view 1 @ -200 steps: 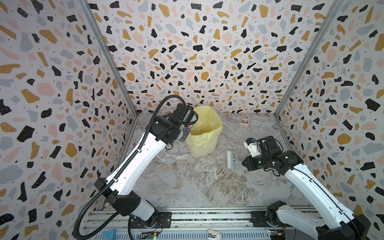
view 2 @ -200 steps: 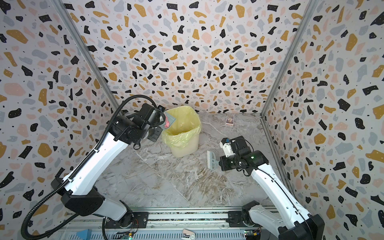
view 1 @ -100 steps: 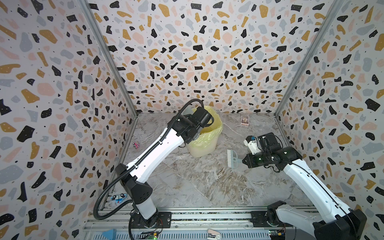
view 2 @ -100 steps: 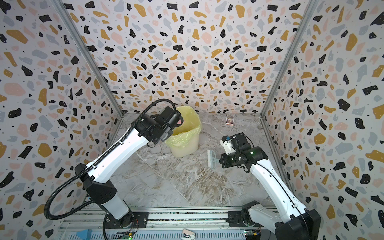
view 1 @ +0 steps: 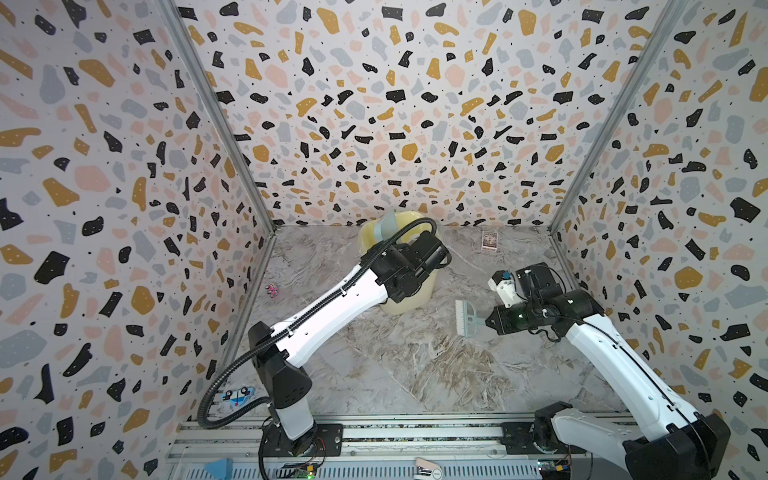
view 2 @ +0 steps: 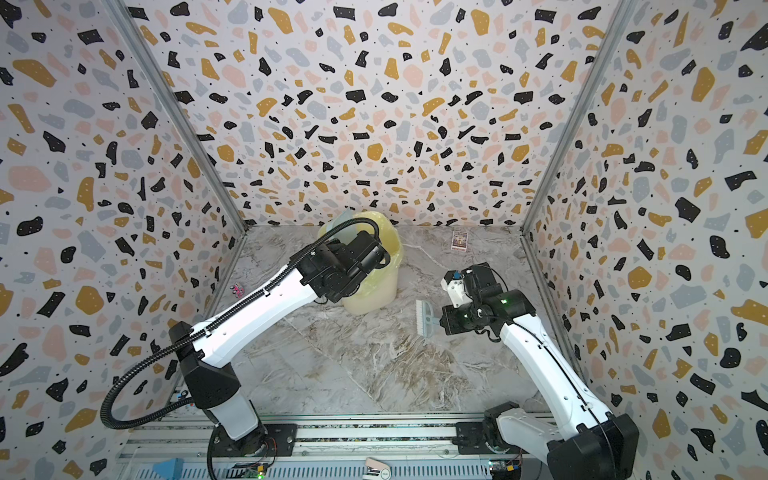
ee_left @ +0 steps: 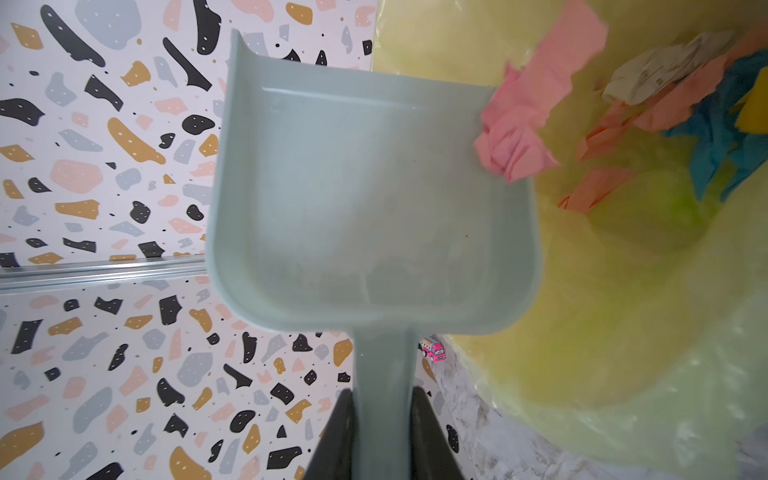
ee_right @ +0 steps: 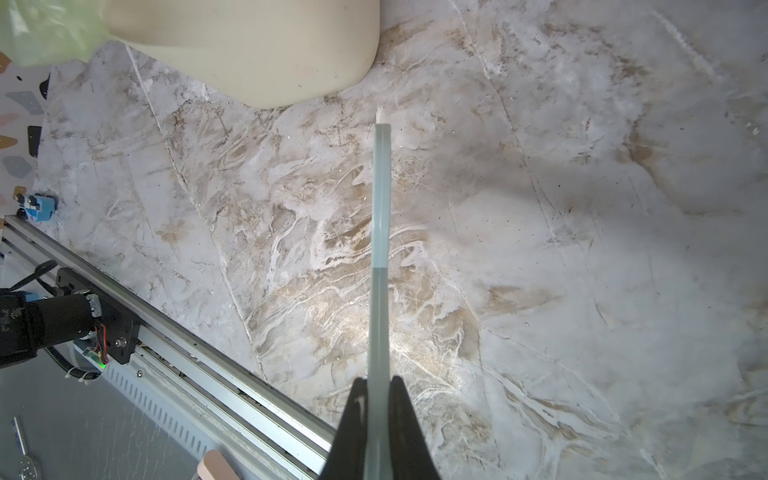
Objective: Sweep away the paper scraps from the table
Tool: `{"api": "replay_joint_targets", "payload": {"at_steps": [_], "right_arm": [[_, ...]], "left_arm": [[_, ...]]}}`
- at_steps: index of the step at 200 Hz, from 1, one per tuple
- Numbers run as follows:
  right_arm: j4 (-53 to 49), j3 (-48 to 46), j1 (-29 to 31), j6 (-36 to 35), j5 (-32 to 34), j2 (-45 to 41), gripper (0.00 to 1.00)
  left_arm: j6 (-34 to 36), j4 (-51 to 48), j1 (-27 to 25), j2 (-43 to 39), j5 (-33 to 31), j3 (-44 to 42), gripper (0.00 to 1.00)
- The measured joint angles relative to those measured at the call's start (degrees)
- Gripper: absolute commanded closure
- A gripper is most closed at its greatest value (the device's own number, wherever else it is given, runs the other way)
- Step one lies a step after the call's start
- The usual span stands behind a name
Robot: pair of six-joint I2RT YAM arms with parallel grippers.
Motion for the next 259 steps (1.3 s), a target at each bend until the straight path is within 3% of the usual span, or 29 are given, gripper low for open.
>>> {"api": "replay_joint_targets", "payload": {"at_steps": [79, 165, 200, 259], "right_arm": [[-0.2, 0.9, 0.0, 0.1, -0.6, 0.4, 1.00], [0.3, 0.9, -0.4, 1.2, 0.5, 0.4, 1.00], [4.8, 0.4, -8.2, 2.0, -0.1, 0.3, 1.00], [18.1, -7.1, -21.3, 7.1, -6.8, 0.3, 1.00]], "left_arm": [[5.7, 4.0, -1.1, -3.5, -5.8, -3.6, 1.00], [-1.7, 8.3, -1.1, -15.4, 1.4, -5.0, 1.00], [-11.0, 14.9, 0.3, -29.9, 6.2, -19.4, 1.00], [-27.7, 21.5, 9.4, -46.5, 14.2, -40.3, 1.00]]}}
